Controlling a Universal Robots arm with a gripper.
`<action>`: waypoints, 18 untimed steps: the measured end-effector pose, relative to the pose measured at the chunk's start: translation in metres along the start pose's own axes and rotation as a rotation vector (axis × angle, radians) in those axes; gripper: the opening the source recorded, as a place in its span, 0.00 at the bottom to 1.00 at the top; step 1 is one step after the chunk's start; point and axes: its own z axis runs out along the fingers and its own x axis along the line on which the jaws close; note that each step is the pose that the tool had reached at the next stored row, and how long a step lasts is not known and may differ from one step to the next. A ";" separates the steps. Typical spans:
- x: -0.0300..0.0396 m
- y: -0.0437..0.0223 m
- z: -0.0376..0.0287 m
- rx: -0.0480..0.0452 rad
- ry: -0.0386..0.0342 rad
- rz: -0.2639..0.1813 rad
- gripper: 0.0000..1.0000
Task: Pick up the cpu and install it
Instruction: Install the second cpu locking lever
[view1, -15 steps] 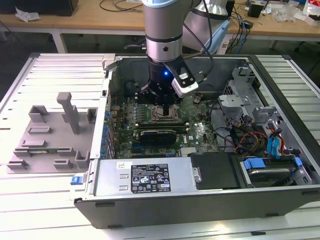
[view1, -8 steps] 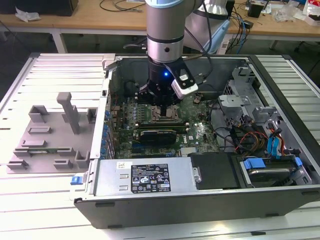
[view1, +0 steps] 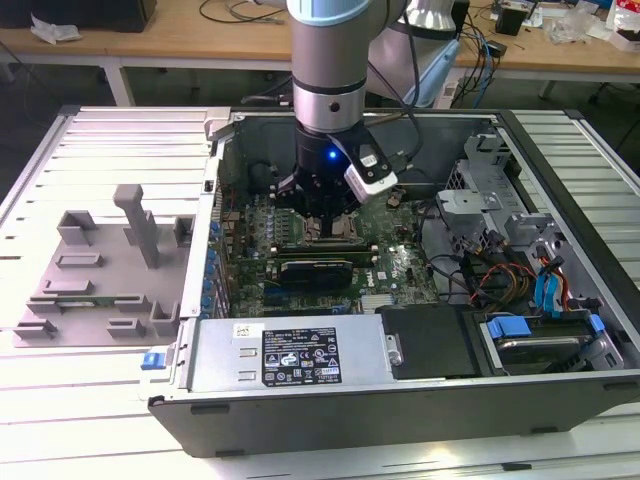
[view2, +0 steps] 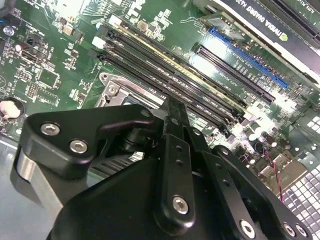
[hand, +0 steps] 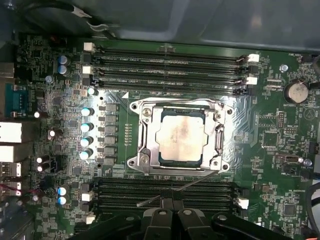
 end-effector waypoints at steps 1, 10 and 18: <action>0.0000 0.0000 0.0000 0.0001 0.0001 0.000 0.11; 0.0014 0.0002 0.0003 -0.0001 -0.0002 0.000 0.11; 0.0033 0.0002 0.0002 0.0000 -0.0004 0.000 0.11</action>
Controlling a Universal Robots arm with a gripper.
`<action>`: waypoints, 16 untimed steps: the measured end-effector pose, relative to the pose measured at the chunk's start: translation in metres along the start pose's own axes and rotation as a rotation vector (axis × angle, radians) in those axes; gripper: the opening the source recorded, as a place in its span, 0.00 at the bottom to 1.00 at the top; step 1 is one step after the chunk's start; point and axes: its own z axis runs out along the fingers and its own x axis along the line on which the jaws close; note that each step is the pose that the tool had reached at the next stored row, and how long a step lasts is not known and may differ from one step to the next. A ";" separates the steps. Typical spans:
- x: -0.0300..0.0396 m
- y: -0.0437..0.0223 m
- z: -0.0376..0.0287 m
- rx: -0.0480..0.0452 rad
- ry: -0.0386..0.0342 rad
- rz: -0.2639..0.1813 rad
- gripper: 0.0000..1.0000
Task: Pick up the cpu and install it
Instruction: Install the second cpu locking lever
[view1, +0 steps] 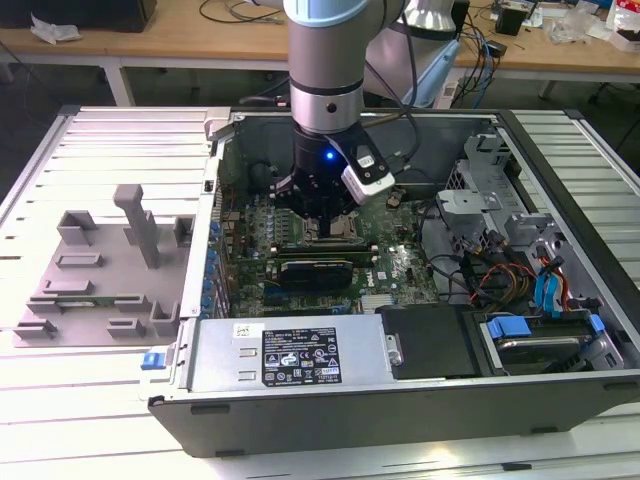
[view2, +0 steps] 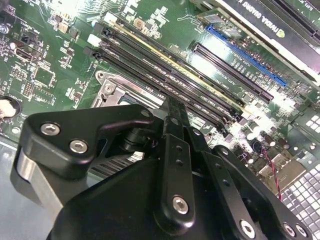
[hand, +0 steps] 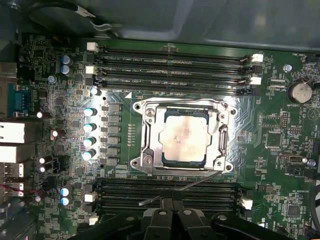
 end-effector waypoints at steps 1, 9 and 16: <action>0.0001 0.0000 0.0000 0.0000 0.0000 0.000 0.11; 0.0017 0.0001 0.0005 -0.0005 -0.0006 0.000 0.11; 0.0049 0.0003 0.0011 -0.0011 -0.0017 0.000 0.11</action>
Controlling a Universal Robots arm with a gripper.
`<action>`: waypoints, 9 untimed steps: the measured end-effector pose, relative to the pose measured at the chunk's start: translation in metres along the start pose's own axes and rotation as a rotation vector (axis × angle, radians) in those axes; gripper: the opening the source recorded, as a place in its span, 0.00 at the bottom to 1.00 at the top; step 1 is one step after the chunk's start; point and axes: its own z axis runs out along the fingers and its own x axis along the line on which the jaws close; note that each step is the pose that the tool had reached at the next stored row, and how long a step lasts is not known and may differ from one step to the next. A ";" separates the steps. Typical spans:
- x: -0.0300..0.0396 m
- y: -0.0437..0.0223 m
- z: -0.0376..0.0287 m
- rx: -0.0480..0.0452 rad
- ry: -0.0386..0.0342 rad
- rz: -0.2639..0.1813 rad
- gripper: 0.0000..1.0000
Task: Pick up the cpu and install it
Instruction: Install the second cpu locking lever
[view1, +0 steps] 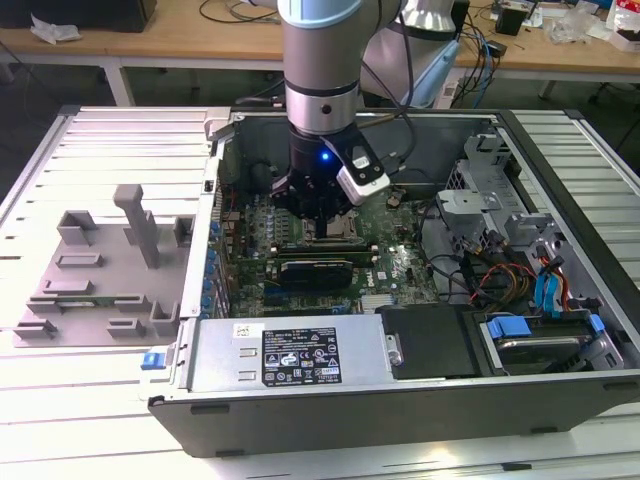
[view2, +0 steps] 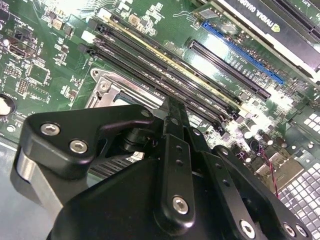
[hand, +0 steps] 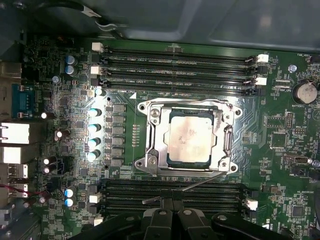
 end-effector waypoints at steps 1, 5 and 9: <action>0.0005 0.0000 0.0002 0.0000 -0.0002 0.000 0.11; 0.0018 0.0002 0.0004 -0.0005 -0.0005 0.001 0.11; 0.0083 0.0006 0.0033 -0.0005 -0.0016 0.000 0.11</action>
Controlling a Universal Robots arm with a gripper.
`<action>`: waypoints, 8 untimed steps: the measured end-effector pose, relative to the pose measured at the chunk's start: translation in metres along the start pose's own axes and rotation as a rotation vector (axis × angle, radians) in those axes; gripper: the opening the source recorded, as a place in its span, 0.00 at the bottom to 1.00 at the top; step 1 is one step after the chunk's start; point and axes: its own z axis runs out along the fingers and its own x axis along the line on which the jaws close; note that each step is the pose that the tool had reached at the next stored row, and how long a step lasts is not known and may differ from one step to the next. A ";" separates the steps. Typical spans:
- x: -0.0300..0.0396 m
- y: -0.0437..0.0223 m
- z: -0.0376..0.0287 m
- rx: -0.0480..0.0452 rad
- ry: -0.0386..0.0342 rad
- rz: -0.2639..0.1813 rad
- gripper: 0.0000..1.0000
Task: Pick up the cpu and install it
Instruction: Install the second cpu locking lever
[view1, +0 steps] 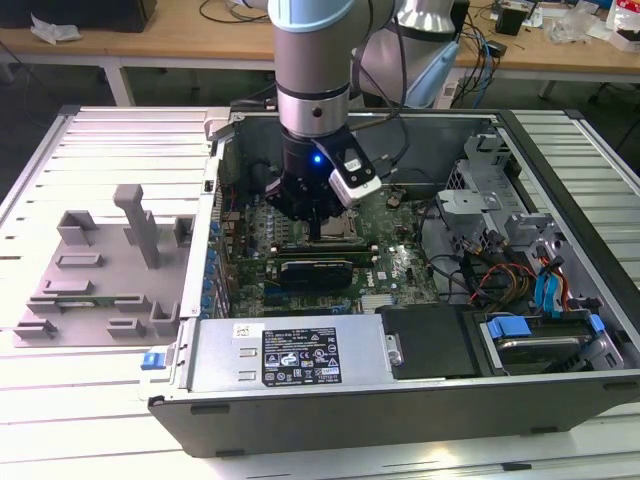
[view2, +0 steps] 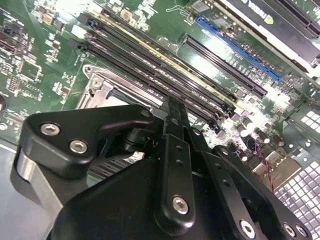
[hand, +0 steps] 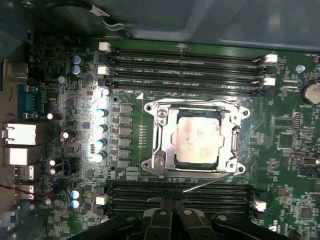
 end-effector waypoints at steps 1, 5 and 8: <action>0.0020 0.0003 0.0026 -0.0002 -0.0003 0.000 0.11; 0.0034 0.0006 0.0075 -0.0114 -0.0015 0.001 0.11; 0.0076 -0.0001 0.0079 -0.0294 -0.0070 -0.003 0.11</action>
